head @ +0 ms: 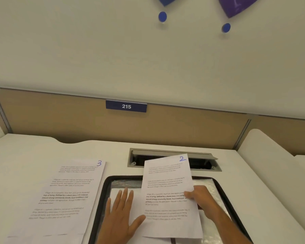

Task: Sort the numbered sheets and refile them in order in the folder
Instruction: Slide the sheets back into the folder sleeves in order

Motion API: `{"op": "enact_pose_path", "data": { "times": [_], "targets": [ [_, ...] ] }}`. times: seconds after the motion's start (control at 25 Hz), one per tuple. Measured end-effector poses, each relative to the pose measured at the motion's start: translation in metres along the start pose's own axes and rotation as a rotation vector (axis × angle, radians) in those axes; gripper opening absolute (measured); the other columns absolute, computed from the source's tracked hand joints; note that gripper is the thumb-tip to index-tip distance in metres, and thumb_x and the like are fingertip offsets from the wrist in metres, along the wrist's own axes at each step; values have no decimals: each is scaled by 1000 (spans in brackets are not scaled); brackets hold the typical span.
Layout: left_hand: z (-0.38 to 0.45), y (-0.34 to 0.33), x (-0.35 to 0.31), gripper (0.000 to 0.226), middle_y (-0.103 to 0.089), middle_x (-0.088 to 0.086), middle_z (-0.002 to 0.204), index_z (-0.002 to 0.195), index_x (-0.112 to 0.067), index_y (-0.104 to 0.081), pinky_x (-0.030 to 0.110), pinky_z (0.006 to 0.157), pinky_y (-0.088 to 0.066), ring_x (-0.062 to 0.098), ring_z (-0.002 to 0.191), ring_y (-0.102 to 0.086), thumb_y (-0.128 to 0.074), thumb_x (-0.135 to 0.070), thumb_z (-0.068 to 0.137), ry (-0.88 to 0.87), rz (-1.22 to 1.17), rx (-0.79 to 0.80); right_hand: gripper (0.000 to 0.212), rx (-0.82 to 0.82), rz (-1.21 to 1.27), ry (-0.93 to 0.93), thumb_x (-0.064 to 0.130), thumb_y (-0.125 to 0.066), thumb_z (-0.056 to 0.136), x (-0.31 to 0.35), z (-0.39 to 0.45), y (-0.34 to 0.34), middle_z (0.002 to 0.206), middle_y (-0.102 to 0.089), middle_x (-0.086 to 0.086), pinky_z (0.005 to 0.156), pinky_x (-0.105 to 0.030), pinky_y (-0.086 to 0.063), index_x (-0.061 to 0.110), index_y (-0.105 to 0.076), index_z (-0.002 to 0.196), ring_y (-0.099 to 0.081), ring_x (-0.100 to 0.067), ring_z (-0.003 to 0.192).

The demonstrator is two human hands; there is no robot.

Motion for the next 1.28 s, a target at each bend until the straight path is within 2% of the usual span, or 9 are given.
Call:
{"op": "enact_pose_path", "data": {
  "times": [0.12,0.28,0.52,0.64,0.76,0.88,1.0,1.2,1.28],
  "targets": [
    [-4,-23,-15,87,-45,5,152,144,-20,-45,41,116,-5,24,147,-25,-32,-84,86,1,-32,82,14,1,-54,-97,3,-69,88,-33,1,30,88,-79,-7,63,-34,-60,5,-72,101,-77,-24,77],
    [-6,-30,-18,83,-59,7,140,138,-21,-53,40,114,-5,29,124,-61,-29,-84,87,49,-56,145,18,-54,-75,-177,0,-75,80,-64,12,63,90,-77,-14,78,-43,-62,-2,-71,98,-75,-30,81],
    [-10,-25,-15,81,-56,4,144,137,-25,-60,37,117,-3,19,135,-38,-37,-83,85,49,-28,122,19,26,-92,-127,0,-82,76,-69,25,72,84,-78,-10,67,-34,-61,-2,-73,92,-76,-26,75],
    [-3,-15,-15,70,-62,-2,135,126,-29,-66,48,112,-25,21,126,-54,-50,-75,77,77,-35,68,15,41,-73,-65,1,-78,82,-67,33,80,86,-78,-8,73,-39,-63,0,-73,96,-77,-25,76],
    [22,2,-28,47,-67,-8,112,107,-28,-71,50,88,-50,22,105,-65,-52,-57,74,138,-81,46,18,11,14,6,1,-75,85,-57,40,100,92,-78,-10,74,-42,-63,1,-72,102,-77,-27,79],
    [59,12,-67,36,-59,-12,126,123,-31,-63,41,103,-41,16,121,-54,-57,-44,89,132,-181,17,19,-57,188,75,-1,-73,86,-43,48,127,97,-77,-14,78,-47,-61,0,-72,105,-76,-31,83],
    [93,-3,-110,43,-50,-20,136,136,-37,-51,33,114,-26,8,130,-41,-54,-49,96,73,-254,27,21,-101,416,109,2,-70,89,-34,56,150,103,-77,-14,78,-43,-61,3,-71,110,-74,-33,92],
    [136,-27,-143,43,-48,-15,134,139,-38,-48,34,108,-31,11,124,-41,-47,-52,99,58,-222,10,26,-102,669,111,2,-66,91,-28,75,164,111,-75,-12,71,-36,-62,4,-68,117,-72,-31,100],
    [146,-32,-143,36,-55,-11,121,131,-38,-59,38,96,-39,15,112,-50,-56,-49,97,40,-191,-25,27,-116,698,108,3,-66,91,-26,84,167,113,-75,-12,72,-37,-62,4,-67,119,-72,-31,101]
  ]
}}
Point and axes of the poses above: each hand's wrist, its own z-axis towards the middle knuckle, its own y-axis out of the back of the hand, x = y × z, the point moved 9 cm from there along z, towards the middle knuckle
